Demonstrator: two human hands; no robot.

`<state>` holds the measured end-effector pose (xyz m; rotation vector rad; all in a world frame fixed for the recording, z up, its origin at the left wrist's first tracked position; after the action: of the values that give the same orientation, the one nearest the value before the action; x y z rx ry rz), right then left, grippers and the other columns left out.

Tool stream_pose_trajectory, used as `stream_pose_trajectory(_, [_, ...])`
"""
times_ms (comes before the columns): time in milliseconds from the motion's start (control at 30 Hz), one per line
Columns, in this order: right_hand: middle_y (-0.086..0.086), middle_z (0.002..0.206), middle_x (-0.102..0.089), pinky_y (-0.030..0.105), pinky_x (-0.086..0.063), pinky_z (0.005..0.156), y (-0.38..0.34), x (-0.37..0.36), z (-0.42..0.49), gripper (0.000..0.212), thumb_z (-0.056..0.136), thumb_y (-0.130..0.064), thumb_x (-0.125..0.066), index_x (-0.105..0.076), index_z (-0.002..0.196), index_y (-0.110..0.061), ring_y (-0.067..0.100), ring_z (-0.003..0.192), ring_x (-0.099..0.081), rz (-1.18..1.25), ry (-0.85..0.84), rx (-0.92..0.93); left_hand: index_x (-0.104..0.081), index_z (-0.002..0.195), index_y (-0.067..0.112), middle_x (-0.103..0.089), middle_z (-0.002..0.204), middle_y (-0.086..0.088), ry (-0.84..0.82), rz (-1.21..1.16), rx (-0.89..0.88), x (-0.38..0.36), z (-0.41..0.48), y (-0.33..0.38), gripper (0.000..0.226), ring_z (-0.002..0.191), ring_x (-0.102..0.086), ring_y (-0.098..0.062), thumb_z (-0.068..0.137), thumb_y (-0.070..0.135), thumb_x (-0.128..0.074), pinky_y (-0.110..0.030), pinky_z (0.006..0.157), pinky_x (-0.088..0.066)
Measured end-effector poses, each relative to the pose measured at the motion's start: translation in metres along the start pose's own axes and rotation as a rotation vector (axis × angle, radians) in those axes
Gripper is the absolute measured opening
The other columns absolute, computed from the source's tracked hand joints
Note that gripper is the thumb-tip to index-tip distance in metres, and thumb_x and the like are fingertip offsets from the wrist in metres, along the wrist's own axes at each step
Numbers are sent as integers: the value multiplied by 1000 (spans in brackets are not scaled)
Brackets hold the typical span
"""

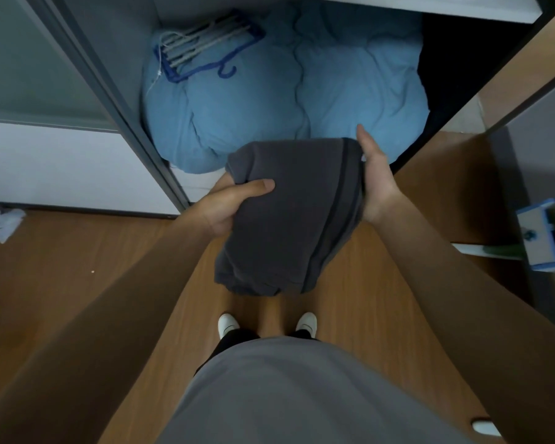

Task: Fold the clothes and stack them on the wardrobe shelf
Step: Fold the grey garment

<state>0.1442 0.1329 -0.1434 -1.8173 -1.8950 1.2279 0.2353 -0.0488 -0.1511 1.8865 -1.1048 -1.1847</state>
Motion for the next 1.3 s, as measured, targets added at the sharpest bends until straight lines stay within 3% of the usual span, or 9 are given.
stream_pose_trajectory(200, [8, 113, -75, 36, -59, 85, 28, -14, -4, 42, 79, -30, -81, -71, 116, -12, 23, 102, -72, -217, -45, 2, -58, 131, 12, -72, 120, -5, 107, -95, -1, 16, -1, 13, 45, 110, -69, -20, 88, 19, -70, -32, 85, -59])
stream_pose_trajectory(300, [12, 108, -75, 36, -60, 74, 23, -26, -5, 27, 82, -15, -74, -73, 108, -7, 25, 95, -74, 3, -64, 3, -51, 137, 18, -68, 128, 1, -4, -29, 101, 30, -7, 8, 63, 117, -65, -16, 82, 44, -67, -34, 97, -53])
stream_pose_trajectory(400, [12, 102, -76, 36, -60, 71, 16, -37, -5, 16, 85, -10, -68, -77, 97, -7, 25, 88, -75, 60, -73, 25, -53, 122, 24, -75, 110, 13, -189, 140, 241, 33, -18, -7, 83, 104, -70, -5, 55, 61, -86, -24, 84, -58])
stream_pose_trajectory(533, [10, 95, -77, 36, -61, 71, 9, -44, -10, 16, 87, -7, -62, -76, 93, -7, 23, 83, -75, 52, -94, 45, -52, 129, 28, -68, 125, 13, -353, 399, 347, 27, -21, -24, 63, 116, -63, -6, 77, 12, -82, -22, 98, -52])
stream_pose_trajectory(767, [15, 117, -70, 39, -59, 86, -19, -41, -11, 43, 86, 5, -62, -58, 129, -2, 28, 105, -69, -227, -121, 189, -63, 111, 14, -70, 97, -1, 147, 525, -11, 44, -8, 10, 41, 90, -68, -10, 78, -9, -73, -20, 72, -55])
stream_pose_trajectory(933, [7, 117, -73, 34, -57, 90, -34, -39, -13, 37, 88, -14, -71, -64, 124, -11, 23, 110, -69, -345, -129, 283, -67, 91, 15, -72, 85, -3, 327, 438, -139, 47, -9, 40, 26, 75, -71, -6, 79, -8, -69, -23, 65, -59])
stream_pose_trajectory(1133, [6, 96, -73, 40, -56, 70, -18, -17, -21, 58, 86, -67, -56, -70, 107, -15, 12, 87, -68, -677, 279, 314, -67, 91, -3, -71, 85, -17, 385, 434, -267, 47, -10, 73, 15, 81, -71, -21, 80, -13, -66, -39, 72, -59])
stream_pose_trajectory(1233, [9, 117, -66, 42, -56, 73, 39, -4, -18, 68, 82, -82, -42, -62, 115, -26, 29, 97, -68, -398, 288, -68, -66, 94, -5, -70, 81, -13, 421, 399, -307, 53, -13, 80, 17, 75, -71, -14, 80, -15, -62, -36, 70, -60])
stream_pose_trajectory(1300, [25, 127, -59, 55, -56, 82, 92, -18, -20, 87, 81, -82, -45, -52, 131, -11, 46, 102, -67, -6, 121, -368, -66, 88, 2, -70, 79, -8, 429, 336, -324, 54, -14, 83, 20, 71, -71, -11, 80, -17, -61, -27, 64, -58])
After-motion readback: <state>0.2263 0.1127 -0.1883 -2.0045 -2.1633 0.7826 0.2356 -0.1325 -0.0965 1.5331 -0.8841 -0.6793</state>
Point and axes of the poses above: each hand's wrist, its own z-axis towards the middle knuckle, its own x-axis out of the back of the hand, y = z × x, the point moved 8 cm from there along z, towards the middle knuckle
